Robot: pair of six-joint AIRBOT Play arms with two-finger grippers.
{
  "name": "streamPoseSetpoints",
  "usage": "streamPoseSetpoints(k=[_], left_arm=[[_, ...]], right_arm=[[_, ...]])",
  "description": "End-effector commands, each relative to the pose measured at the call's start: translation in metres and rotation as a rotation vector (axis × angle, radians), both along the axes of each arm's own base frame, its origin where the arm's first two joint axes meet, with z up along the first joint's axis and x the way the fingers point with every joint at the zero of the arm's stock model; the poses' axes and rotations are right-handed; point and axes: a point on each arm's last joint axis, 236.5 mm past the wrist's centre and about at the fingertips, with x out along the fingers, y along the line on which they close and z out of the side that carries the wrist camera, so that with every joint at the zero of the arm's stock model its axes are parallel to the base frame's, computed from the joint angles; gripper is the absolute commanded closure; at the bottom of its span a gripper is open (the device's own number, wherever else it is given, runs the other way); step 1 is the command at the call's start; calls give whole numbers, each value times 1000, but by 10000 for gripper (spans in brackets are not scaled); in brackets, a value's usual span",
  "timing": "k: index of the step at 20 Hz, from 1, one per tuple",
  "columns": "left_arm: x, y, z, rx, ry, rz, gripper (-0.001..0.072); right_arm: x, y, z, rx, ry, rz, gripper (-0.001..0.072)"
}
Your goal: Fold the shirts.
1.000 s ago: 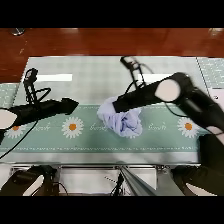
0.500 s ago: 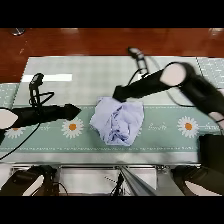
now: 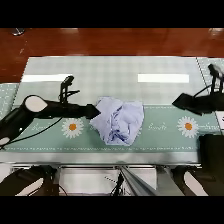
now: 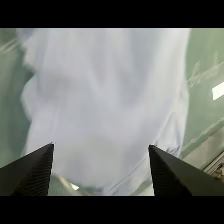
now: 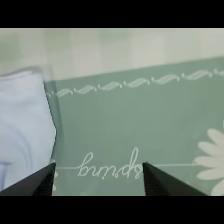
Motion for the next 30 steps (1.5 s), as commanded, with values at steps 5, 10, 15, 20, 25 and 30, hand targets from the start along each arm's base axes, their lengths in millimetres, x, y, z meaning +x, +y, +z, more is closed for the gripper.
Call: streamPoseSetpoints(k=[5, 10, 15, 20, 25, 30], left_arm=[[25, -74, 2, 68, -15, -267, 6], [19, -90, -25, 134, 210, -387, 6], [29, -61, -63, 282, 322, -362, 689], [48, -42, -56, 267, 309, -316, 689], [56, -33, -47, 256, 285, -301, 689], [54, -43, -38, 204, 284, -307, 689]], right_arm=[[-59, 48, -74, 147, 97, 16, 95], [-58, 71, -73, 142, 74, 70, 95], [-65, 87, -76, 148, 94, 112, 95], [-77, 130, -104, 187, 202, 187, 95], [-64, 188, -116, 324, 207, 191, 95], [-48, 242, -123, 385, 245, 269, 95]])
